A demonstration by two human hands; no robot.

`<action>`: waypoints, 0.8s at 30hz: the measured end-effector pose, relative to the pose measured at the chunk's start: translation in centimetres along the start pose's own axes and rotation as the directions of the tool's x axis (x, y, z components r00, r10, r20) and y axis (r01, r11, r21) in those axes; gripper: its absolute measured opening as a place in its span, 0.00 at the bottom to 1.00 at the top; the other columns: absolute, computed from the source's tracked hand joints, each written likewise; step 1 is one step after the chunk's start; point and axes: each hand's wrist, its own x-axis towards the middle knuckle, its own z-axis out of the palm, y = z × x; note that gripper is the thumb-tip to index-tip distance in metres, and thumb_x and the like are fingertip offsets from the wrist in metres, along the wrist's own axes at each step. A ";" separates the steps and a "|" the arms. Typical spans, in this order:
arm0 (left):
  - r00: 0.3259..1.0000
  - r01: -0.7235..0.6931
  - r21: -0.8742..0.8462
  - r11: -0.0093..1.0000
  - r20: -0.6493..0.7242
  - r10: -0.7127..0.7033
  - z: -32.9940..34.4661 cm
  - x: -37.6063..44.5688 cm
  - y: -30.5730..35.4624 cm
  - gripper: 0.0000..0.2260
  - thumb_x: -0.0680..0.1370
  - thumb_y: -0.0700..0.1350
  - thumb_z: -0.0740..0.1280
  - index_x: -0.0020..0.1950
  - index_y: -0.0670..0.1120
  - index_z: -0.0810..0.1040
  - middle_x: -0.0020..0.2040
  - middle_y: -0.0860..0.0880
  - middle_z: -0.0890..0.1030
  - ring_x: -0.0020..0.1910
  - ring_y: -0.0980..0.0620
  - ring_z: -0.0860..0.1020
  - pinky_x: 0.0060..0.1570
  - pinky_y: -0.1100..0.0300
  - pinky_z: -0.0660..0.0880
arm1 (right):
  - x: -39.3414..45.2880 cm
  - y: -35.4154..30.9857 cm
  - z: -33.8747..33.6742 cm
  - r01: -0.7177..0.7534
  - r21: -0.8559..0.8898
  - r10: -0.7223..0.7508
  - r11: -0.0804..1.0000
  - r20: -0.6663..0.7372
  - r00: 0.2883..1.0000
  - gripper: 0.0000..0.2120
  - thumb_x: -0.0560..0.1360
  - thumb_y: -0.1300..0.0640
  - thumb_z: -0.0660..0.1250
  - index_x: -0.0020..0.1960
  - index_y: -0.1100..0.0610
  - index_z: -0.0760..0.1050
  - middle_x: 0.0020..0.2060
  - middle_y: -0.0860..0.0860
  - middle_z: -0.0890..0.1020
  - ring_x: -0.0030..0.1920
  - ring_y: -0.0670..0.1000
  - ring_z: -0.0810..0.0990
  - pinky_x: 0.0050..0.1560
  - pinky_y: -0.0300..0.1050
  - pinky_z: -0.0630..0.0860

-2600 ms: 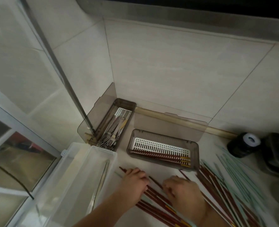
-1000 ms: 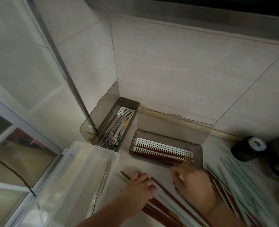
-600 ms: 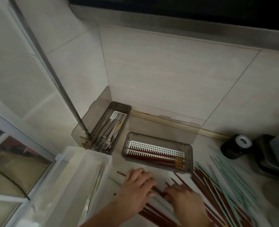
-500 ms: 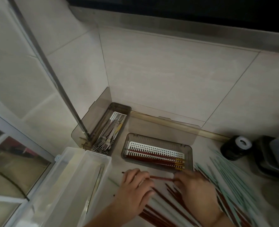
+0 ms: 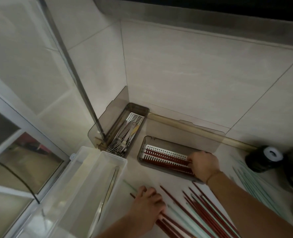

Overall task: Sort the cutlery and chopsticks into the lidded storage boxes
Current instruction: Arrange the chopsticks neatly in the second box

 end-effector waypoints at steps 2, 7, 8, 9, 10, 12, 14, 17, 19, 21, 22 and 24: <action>1.000 0.019 -0.027 0.999 -0.008 -0.020 -0.6 0.2 0.2 0.09 0.64 0.60 0.72 0.38 0.58 0.79 0.38 0.63 0.77 0.45 0.59 0.72 0.51 0.60 0.70 | -0.8 0.1 0.1 0.010 0.055 -0.006 0.998 -0.070 0.998 0.11 0.77 0.49 0.59 0.51 0.47 0.79 0.48 0.47 0.83 0.48 0.52 0.80 0.46 0.44 0.78; 0.988 0.053 -0.099 0.994 -0.142 -0.067 -1.8 0.8 0.4 0.06 0.69 0.56 0.70 0.40 0.56 0.78 0.39 0.61 0.77 0.45 0.57 0.75 0.52 0.59 0.63 | -7.2 -1.3 -1.2 0.304 0.257 -0.178 0.917 -0.418 0.891 0.07 0.75 0.47 0.64 0.43 0.46 0.79 0.39 0.42 0.82 0.39 0.46 0.81 0.34 0.41 0.77; 0.980 0.052 -0.135 0.989 -0.185 -0.077 -2.0 1.1 0.3 0.05 0.70 0.55 0.69 0.40 0.55 0.78 0.39 0.60 0.77 0.45 0.56 0.74 0.51 0.58 0.63 | -8.8 -1.7 -1.2 0.367 0.252 -0.256 0.895 -0.381 0.888 0.08 0.75 0.46 0.62 0.42 0.46 0.77 0.38 0.41 0.81 0.39 0.45 0.80 0.34 0.39 0.77; 0.969 0.049 -0.164 0.985 -0.230 -0.087 -2.2 1.4 0.2 0.05 0.72 0.54 0.68 0.41 0.55 0.78 0.40 0.59 0.77 0.46 0.56 0.74 0.51 0.57 0.63 | -10.1 -2.1 -1.1 0.401 0.233 -0.317 0.886 -0.328 0.890 0.08 0.73 0.43 0.61 0.42 0.44 0.77 0.37 0.39 0.81 0.38 0.43 0.79 0.33 0.37 0.76; 0.956 0.046 -0.178 0.983 -0.279 -0.095 -2.6 1.8 0.0 0.05 0.74 0.54 0.66 0.42 0.54 0.78 0.41 0.59 0.77 0.46 0.55 0.73 0.51 0.56 0.64 | -11.2 -2.4 -0.9 0.403 0.206 -0.343 0.892 -0.275 0.898 0.08 0.71 0.40 0.63 0.41 0.42 0.77 0.35 0.37 0.80 0.36 0.40 0.79 0.31 0.34 0.75; 0.923 0.044 -0.191 0.981 -0.368 -0.113 -3.4 2.5 -0.3 0.06 0.76 0.53 0.63 0.43 0.54 0.78 0.43 0.59 0.77 0.48 0.55 0.72 0.51 0.54 0.65 | -12.3 -2.8 -0.9 0.358 0.187 -0.310 0.915 -0.244 0.919 0.09 0.62 0.38 0.70 0.41 0.37 0.77 0.31 0.35 0.79 0.31 0.37 0.78 0.26 0.31 0.71; 0.886 0.066 -0.209 0.976 -0.437 -0.153 -4.0 3.1 -0.4 0.06 0.76 0.53 0.65 0.48 0.53 0.77 0.51 0.57 0.77 0.56 0.53 0.71 0.56 0.52 0.66 | -12.2 -2.6 -1.1 0.278 0.264 -0.203 0.924 -0.279 0.938 0.15 0.59 0.44 0.77 0.44 0.38 0.78 0.32 0.37 0.81 0.31 0.40 0.80 0.26 0.33 0.73; 0.850 0.072 -0.222 0.972 -0.496 -0.176 -4.2 3.3 -0.2 0.10 0.76 0.54 0.66 0.54 0.53 0.75 0.61 0.53 0.73 0.63 0.47 0.67 0.62 0.50 0.64 | -9.8 -1.2 -1.2 0.165 0.349 -0.040 0.923 -0.339 0.940 0.15 0.66 0.53 0.75 0.51 0.42 0.78 0.40 0.43 0.84 0.38 0.47 0.83 0.31 0.41 0.77; 0.908 -0.057 -0.136 0.989 -0.419 -0.006 -3.7 3.0 0.0 0.07 0.75 0.54 0.66 0.51 0.54 0.75 0.56 0.55 0.75 0.59 0.49 0.69 0.59 0.50 0.69 | -7.0 -0.3 -1.2 0.083 0.305 0.012 0.949 -0.297 0.955 0.13 0.73 0.51 0.69 0.57 0.43 0.75 0.42 0.49 0.85 0.41 0.52 0.83 0.38 0.45 0.77; 0.947 -0.179 -0.032 0.983 -0.277 0.164 -2.5 2.5 0.4 0.06 0.73 0.56 0.66 0.46 0.56 0.78 0.49 0.58 0.77 0.54 0.52 0.72 0.56 0.55 0.72 | -4.2 0.3 -0.8 0.023 0.364 0.044 0.931 -0.175 0.984 0.10 0.76 0.49 0.64 0.57 0.45 0.73 0.45 0.49 0.84 0.46 0.54 0.81 0.44 0.47 0.77; 0.960 -0.203 0.003 0.979 -0.197 0.199 -1.8 2.2 0.6 0.08 0.71 0.59 0.66 0.43 0.57 0.79 0.46 0.60 0.77 0.51 0.54 0.73 0.54 0.58 0.73 | -2.9 0.3 -0.5 0.011 0.406 0.046 0.914 -0.130 0.990 0.08 0.76 0.50 0.64 0.55 0.46 0.74 0.46 0.49 0.84 0.47 0.53 0.80 0.46 0.47 0.77; 0.980 -0.184 0.035 0.982 -0.076 0.187 -0.5 1.6 1.3 0.10 0.69 0.62 0.66 0.39 0.56 0.79 0.40 0.60 0.76 0.46 0.57 0.74 0.49 0.62 0.73 | -1.1 0.0 0.1 0.008 0.449 0.022 0.893 -0.062 0.998 0.05 0.76 0.52 0.65 0.52 0.48 0.75 0.46 0.49 0.84 0.47 0.52 0.80 0.48 0.47 0.77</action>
